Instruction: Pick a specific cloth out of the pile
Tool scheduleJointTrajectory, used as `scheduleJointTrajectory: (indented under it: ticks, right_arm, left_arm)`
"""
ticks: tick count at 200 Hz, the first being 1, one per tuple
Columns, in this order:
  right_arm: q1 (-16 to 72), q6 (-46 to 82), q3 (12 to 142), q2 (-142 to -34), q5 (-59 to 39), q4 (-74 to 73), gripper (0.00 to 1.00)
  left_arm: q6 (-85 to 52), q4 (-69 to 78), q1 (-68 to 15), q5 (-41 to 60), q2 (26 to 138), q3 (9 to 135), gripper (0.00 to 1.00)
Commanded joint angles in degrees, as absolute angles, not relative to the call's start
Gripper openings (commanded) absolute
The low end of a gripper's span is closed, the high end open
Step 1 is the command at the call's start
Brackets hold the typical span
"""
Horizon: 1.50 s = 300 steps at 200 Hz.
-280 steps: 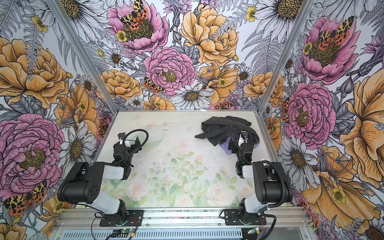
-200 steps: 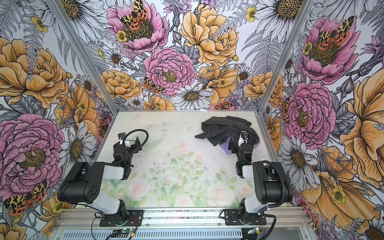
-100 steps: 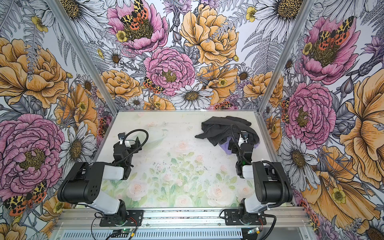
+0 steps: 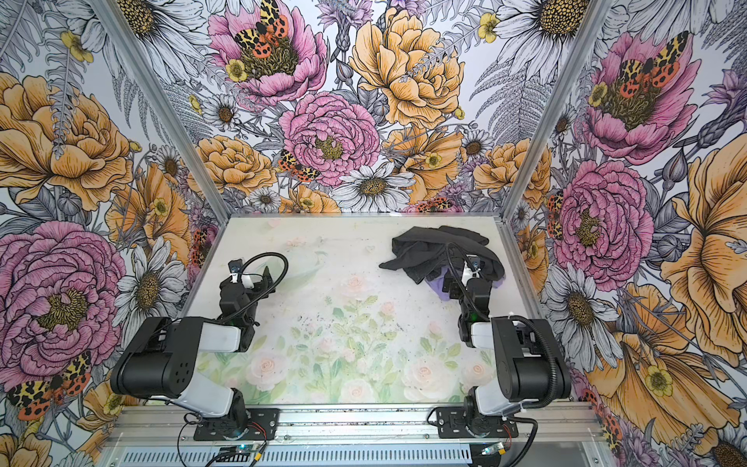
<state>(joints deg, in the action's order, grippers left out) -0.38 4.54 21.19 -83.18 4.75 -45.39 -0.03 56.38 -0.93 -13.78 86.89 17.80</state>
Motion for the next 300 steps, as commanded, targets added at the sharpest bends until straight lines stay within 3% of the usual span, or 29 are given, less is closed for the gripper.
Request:
scheduleJointTrajectory:
  ticks: [1,58,101,145,224,300]
  right_arm:
    - [1.24,3.08,23.15,-73.66,6.21,-34.03,1.00]
    - [4.83,13.14,26.98,-47.42,5.87,-4.00,0.99]
    - [4.83,32.13,27.03,-39.74,3.72,5.22,0.93]
    - [4.86,46.40,25.58,-44.92,2.09,4.43,0.89]
    - [3.69,56.47,24.03,-62.58,-0.33,-11.36,0.78]
    - [2.40,58.27,26.97,-75.81,1.59,-16.86,0.75]
  left_arm:
    - [-0.43,59.85,-1.27,-15.00,82.15,15.28,0.99]
    - [-3.84,28.26,-8.25,-19.67,58.53,19.15,0.99]
    - [-10.72,5.31,-21.32,-21.09,42.58,26.21,0.99]
    - [-18.00,-14.39,-29.29,-10.27,38.29,37.30,0.99]
    - [-6.29,-31.38,-30.15,9.35,31.29,41.75,0.99]
    - [-0.40,-33.06,-30.25,5.99,28.42,39.44,0.99]
